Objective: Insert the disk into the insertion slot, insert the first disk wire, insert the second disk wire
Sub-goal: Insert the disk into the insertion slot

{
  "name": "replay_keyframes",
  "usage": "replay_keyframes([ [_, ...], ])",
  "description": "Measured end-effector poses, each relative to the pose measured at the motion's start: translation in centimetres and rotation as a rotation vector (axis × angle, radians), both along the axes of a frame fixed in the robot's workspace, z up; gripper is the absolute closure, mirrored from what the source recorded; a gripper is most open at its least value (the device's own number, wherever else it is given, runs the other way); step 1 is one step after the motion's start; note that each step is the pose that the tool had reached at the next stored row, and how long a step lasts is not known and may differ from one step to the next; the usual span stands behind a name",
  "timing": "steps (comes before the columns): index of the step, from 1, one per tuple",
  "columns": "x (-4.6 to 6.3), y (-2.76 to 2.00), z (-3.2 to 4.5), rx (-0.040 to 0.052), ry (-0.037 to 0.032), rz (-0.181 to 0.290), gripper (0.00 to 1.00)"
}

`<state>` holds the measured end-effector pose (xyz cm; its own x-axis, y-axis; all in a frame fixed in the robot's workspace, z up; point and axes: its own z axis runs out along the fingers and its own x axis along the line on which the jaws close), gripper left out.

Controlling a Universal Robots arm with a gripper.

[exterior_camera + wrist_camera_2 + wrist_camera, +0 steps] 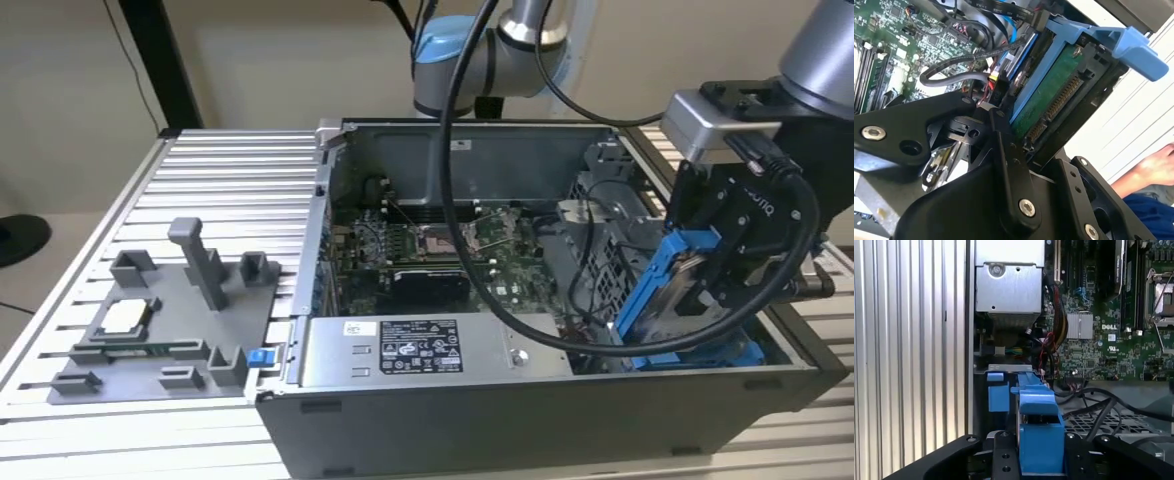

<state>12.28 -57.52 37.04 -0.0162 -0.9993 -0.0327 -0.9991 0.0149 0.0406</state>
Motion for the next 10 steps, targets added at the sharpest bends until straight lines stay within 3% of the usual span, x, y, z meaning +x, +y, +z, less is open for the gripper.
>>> replay_keyframes([
  [7, 0.00, 0.00, -0.06, -0.0005, 0.0001, 0.000, 1.00],
  [8, -0.01, 0.00, -0.06, -0.0004, 0.0003, 0.000, 0.00],
  [10, -0.01, 0.00, -0.06, -0.0004, 0.0001, 0.000, 0.00],
])
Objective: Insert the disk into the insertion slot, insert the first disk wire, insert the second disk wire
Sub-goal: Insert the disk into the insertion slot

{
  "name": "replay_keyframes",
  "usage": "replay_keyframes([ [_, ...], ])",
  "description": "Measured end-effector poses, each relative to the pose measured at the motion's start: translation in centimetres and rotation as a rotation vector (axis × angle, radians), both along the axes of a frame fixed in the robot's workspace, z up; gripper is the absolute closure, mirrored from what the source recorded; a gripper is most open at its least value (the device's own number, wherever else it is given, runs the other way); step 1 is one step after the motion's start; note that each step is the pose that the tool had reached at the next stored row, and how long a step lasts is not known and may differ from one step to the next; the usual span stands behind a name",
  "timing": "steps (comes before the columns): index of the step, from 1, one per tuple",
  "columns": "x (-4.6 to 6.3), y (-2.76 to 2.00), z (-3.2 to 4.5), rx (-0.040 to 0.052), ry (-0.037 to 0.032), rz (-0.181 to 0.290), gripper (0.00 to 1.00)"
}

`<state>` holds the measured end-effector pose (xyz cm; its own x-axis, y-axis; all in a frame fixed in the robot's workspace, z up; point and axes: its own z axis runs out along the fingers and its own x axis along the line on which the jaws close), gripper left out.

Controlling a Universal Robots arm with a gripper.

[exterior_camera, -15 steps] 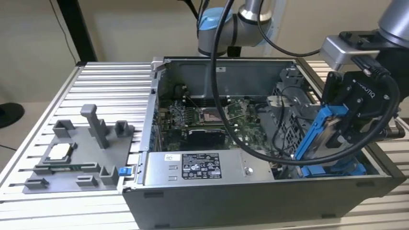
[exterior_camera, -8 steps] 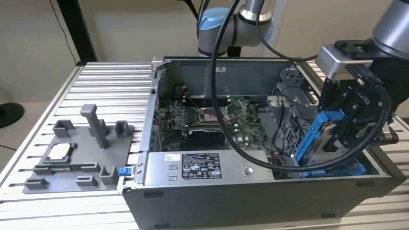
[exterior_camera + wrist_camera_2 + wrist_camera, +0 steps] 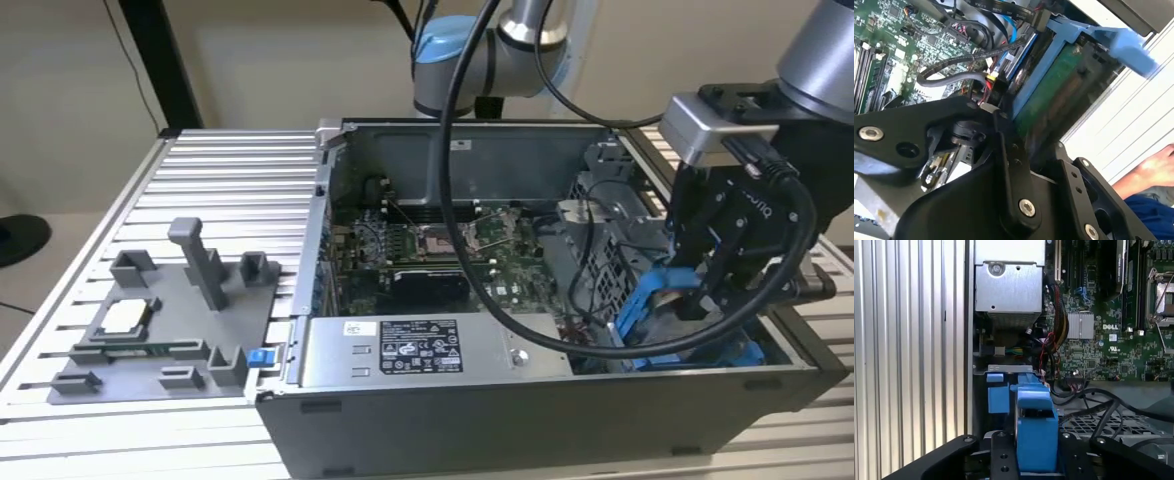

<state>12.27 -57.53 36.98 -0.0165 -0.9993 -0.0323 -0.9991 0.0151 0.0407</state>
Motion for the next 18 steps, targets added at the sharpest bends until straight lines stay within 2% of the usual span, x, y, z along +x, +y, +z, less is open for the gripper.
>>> replay_keyframes([
  [5, 0.0, 0.00, 0.05, 0.0002, 0.0000, 0.000, 0.00],
  [7, 0.0, 0.00, 0.35, 0.0001, 0.0000, 0.000, 0.00],
  [15, 0.0, 0.00, 3.24, 0.0000, 0.0000, 0.000, 0.00],
  [18, 0.0, 0.00, 3.63, 0.0002, 0.0000, 0.000, 0.00],
])
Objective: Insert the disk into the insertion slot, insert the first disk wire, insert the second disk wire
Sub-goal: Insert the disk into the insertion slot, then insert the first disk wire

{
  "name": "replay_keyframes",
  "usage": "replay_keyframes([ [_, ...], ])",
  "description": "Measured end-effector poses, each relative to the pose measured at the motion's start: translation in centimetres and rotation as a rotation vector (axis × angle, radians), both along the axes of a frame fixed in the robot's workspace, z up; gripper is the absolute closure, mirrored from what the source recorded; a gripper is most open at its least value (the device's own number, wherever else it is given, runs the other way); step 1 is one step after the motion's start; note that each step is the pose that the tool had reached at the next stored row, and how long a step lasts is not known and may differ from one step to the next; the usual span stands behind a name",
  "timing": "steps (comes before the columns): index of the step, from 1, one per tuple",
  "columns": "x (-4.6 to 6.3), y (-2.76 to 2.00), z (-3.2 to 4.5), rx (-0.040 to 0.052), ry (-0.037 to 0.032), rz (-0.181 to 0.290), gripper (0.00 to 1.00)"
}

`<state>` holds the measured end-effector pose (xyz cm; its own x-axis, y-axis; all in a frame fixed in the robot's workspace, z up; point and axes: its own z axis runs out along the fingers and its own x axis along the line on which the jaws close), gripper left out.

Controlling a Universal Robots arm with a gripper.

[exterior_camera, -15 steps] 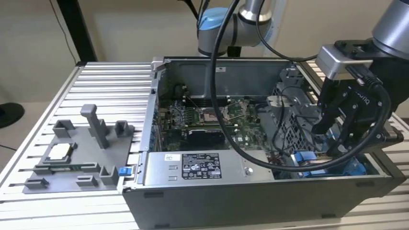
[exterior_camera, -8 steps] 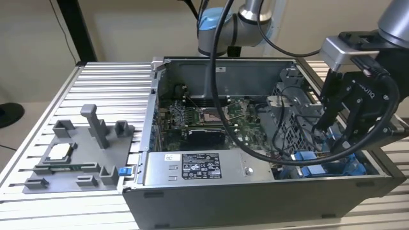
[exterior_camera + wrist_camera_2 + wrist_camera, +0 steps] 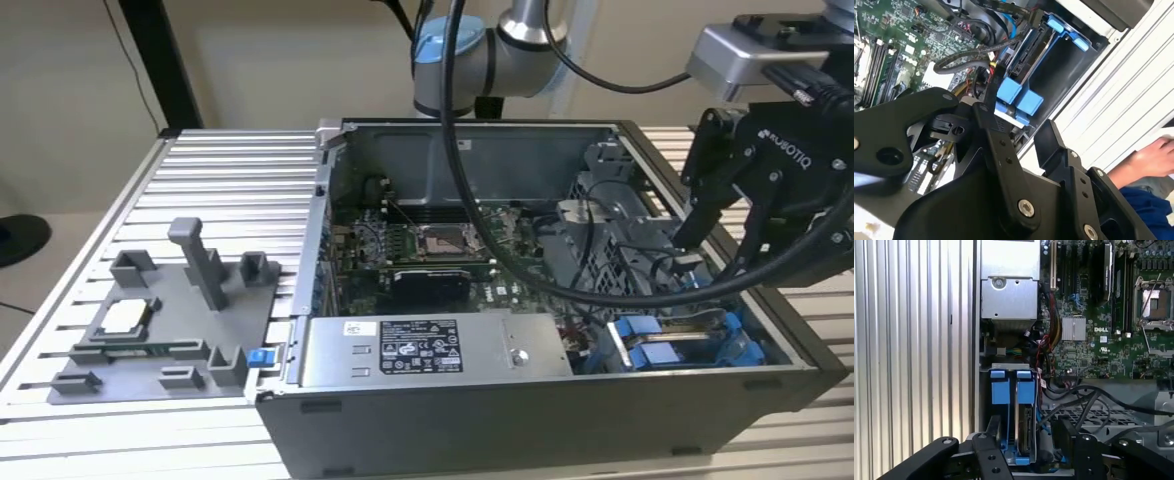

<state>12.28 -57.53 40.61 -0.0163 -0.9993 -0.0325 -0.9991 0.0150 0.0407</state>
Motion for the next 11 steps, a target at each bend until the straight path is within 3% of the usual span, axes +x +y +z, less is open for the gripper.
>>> replay_keyframes([
  [8, 0.00, 0.03, 0.03, -0.0002, 0.0000, 0.000, 0.00],
  [11, -0.01, 0.44, 0.02, -0.0002, -0.0001, 0.000, 0.00],
])
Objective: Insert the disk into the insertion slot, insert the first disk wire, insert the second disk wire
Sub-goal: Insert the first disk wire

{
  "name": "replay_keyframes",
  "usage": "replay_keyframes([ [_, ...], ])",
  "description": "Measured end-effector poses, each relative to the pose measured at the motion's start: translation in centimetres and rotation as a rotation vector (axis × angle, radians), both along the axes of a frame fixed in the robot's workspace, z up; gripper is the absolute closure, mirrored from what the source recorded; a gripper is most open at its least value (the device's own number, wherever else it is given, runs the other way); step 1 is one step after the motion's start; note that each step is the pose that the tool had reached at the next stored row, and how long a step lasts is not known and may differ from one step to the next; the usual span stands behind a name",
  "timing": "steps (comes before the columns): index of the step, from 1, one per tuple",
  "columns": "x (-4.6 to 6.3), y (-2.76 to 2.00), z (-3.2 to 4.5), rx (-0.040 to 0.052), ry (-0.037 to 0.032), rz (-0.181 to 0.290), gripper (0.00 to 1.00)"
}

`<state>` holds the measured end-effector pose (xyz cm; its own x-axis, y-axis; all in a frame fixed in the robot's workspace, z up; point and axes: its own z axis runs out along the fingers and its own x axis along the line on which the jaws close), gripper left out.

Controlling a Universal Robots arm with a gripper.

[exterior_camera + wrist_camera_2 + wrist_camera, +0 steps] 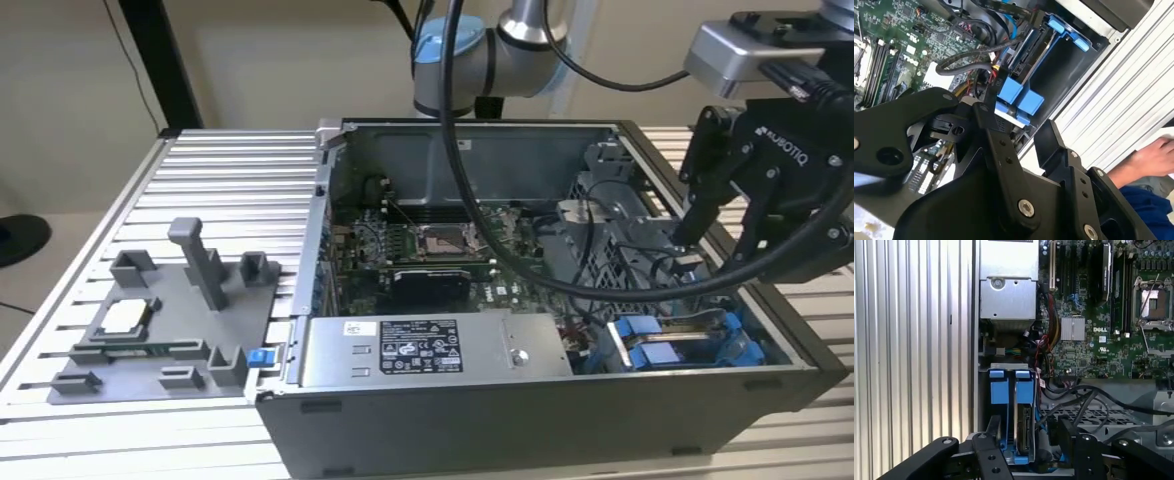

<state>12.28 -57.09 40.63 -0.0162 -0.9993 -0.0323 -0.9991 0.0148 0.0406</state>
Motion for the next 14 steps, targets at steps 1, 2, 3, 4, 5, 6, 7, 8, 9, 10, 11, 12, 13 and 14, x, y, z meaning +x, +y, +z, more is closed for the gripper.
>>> replay_keyframes([
  [1, 0.0, 0.18, -0.06, 0.0001, -0.0013, 0.000, 0.00],
  [2, 0.0, 0.31, -0.16, 0.0001, -0.0049, 0.000, 0.00],
  [3, 0.0, 0.42, -0.27, 0.0002, -0.0100, 0.001, 0.00],
  [4, 0.0, 0.48, -0.36, 0.0001, -0.0157, 0.004, 0.00],
  [5, 0.0, 0.50, -0.47, 0.0003, -0.0215, 0.007, 0.00],
  [6, 0.0, 0.51, -0.57, 0.0004, -0.0273, 0.011, 0.00],
  [7, 0.0, 0.52, -0.67, 0.0004, -0.0313, 0.014, 0.00],
  [8, 0.0, 0.53, -0.77, 0.0009, -0.0342, 0.018, 0.00],
  [9, 0.0, 0.53, -0.86, 0.0034, -0.0355, 0.022, 0.00],
  [10, 0.0, 0.53, -0.93, 0.0071, -0.0360, 0.027, 0.00],
  [11, 0.0, 0.53, -0.99, 0.0120, -0.0364, 0.031, 0.00],
  [12, 0.0, 0.53, -1.05, 0.0180, -0.0368, 0.035, 0.00],
  [13, 0.0, 0.53, -1.11, 0.0255, -0.0372, 0.038, 0.00],
  [14, 0.0, 0.53, -1.15, 0.0327, -0.0373, 0.041, 0.00],
])
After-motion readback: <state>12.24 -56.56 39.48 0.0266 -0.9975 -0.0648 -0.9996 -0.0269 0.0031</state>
